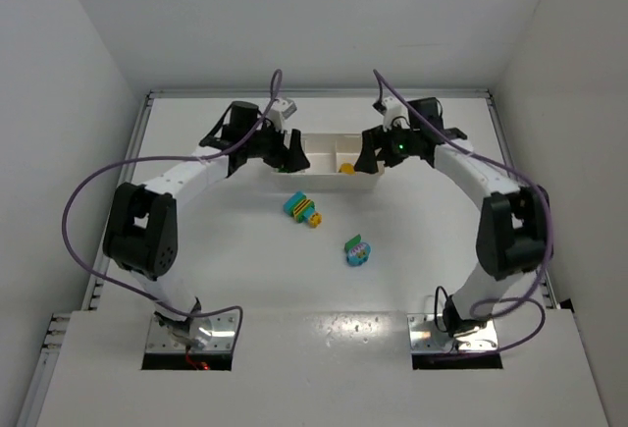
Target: Sort the legos into containers by color
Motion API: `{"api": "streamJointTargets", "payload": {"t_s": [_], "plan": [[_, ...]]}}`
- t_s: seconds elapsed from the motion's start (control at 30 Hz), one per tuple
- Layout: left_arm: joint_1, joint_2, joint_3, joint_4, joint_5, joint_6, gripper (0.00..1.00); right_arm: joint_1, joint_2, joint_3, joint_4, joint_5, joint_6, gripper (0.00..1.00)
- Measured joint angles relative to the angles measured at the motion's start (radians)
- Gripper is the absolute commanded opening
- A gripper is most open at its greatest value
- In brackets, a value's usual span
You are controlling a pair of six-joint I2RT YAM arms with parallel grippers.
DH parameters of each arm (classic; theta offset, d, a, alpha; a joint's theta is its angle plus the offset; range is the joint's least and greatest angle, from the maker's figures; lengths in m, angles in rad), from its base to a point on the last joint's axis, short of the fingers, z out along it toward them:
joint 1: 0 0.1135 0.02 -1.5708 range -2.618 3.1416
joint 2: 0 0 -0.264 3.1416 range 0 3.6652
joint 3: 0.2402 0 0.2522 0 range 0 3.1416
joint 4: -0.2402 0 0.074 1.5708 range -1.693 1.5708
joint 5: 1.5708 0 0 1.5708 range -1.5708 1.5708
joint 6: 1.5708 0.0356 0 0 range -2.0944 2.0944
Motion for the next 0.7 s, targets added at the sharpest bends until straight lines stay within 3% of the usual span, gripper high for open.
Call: {"api": "streamJointTargets", "payload": {"t_s": [0.1,0.27,0.47,0.7], "plan": [[-0.033,-0.064,-0.01,-0.056,0.15,0.141,0.8,-0.012,-0.153,-0.114,-0.013,0.026,-0.025,0.87],[-0.188,-0.065,0.072,-0.302,0.321,0.493,0.8,-0.088,-0.342,-0.248,-0.037,0.192,-0.013,0.88],[-0.385,0.064,0.151,-0.525,0.312,0.97,0.8,-0.285,-0.419,-0.288,-0.144,0.291,0.057,0.89],[-0.445,0.298,0.251,-0.699,0.272,1.389,0.8,-0.436,-0.499,-0.291,-0.229,0.219,0.111,0.89]]}}
